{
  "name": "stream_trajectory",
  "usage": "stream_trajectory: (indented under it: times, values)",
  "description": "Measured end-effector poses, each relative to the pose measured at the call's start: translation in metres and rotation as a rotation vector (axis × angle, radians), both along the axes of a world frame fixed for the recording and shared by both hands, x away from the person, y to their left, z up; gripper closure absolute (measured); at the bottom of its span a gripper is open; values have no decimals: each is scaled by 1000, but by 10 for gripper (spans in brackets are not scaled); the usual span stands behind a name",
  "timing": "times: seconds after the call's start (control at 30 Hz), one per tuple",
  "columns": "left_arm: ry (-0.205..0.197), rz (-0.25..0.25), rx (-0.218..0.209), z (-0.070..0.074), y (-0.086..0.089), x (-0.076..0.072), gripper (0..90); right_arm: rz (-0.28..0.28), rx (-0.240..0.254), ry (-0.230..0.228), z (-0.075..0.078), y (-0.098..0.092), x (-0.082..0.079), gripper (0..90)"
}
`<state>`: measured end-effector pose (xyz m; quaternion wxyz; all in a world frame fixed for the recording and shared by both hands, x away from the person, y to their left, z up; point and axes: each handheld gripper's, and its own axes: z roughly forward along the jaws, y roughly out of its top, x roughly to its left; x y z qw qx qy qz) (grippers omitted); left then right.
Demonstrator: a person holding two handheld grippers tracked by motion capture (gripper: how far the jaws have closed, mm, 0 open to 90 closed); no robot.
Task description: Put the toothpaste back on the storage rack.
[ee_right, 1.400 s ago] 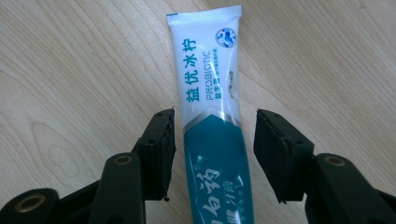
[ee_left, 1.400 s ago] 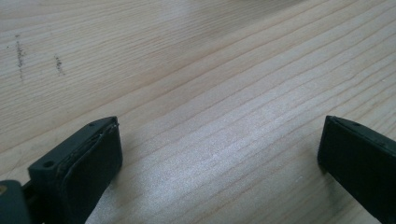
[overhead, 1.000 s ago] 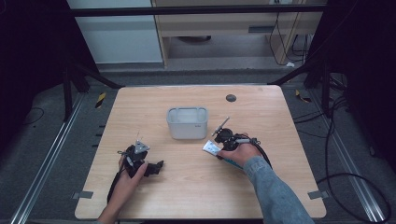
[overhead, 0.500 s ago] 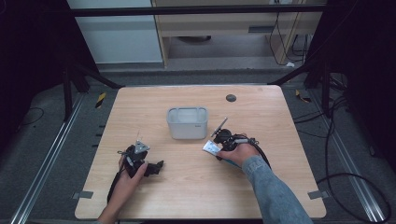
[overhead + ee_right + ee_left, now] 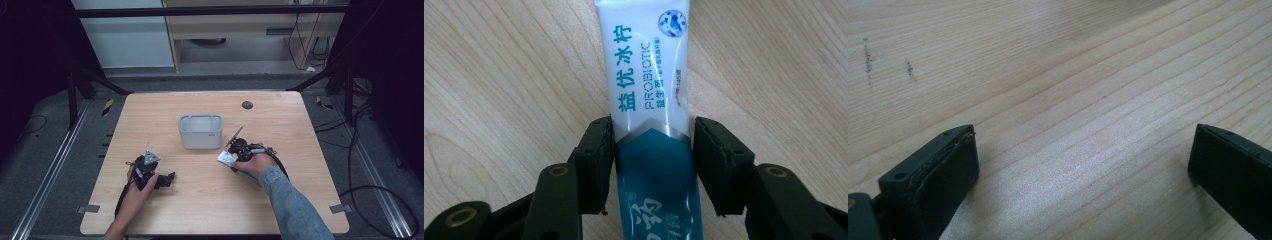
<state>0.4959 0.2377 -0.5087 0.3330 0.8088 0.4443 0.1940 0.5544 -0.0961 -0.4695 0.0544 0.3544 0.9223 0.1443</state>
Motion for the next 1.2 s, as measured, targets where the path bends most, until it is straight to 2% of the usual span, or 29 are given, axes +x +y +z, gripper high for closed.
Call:
stream_trajectory:
  times: [0.63, 1.2]
  values:
    - [0, -1, 0, 0, 0, 0, 0, 12, -10, -9, 0, 1, 0, 538]
    - [0, -1, 0, 0, 0, 0, 0, 23, -29, 0, 2, 2, 0, 630]
